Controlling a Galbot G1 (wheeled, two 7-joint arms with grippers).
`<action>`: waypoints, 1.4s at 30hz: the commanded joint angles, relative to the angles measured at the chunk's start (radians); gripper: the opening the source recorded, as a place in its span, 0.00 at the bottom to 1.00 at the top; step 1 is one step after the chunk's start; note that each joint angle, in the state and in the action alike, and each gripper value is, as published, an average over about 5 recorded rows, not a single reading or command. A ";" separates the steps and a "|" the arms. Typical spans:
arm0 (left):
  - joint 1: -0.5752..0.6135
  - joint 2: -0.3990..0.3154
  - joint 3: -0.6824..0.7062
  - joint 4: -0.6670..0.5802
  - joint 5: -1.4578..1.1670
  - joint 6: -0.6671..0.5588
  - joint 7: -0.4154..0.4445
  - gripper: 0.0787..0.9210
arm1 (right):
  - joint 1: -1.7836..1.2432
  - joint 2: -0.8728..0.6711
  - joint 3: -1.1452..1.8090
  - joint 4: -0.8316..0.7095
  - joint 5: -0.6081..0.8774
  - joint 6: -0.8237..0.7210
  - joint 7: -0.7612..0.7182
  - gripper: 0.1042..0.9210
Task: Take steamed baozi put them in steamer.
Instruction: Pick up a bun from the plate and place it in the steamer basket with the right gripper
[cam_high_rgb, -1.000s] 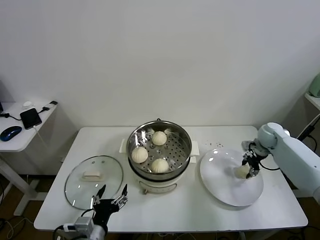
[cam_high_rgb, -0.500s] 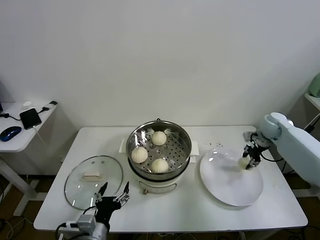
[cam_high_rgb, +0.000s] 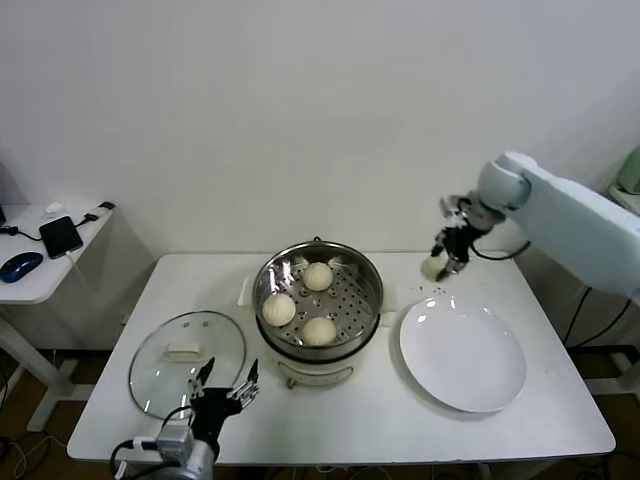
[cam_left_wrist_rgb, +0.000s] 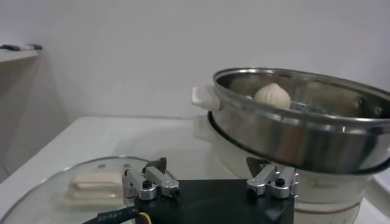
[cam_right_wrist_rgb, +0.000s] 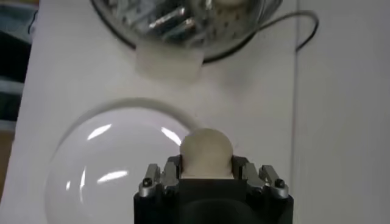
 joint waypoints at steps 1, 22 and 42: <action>0.001 -0.002 0.020 -0.025 0.028 -0.002 0.000 0.88 | 0.274 0.281 -0.268 -0.016 0.299 -0.152 0.028 0.55; 0.014 0.005 0.024 -0.049 0.002 -0.002 0.003 0.88 | 0.100 0.432 -0.298 -0.085 0.198 -0.191 0.065 0.55; 0.013 0.003 0.021 -0.040 0.000 -0.005 0.002 0.88 | 0.040 0.394 -0.305 -0.065 0.100 -0.185 0.094 0.60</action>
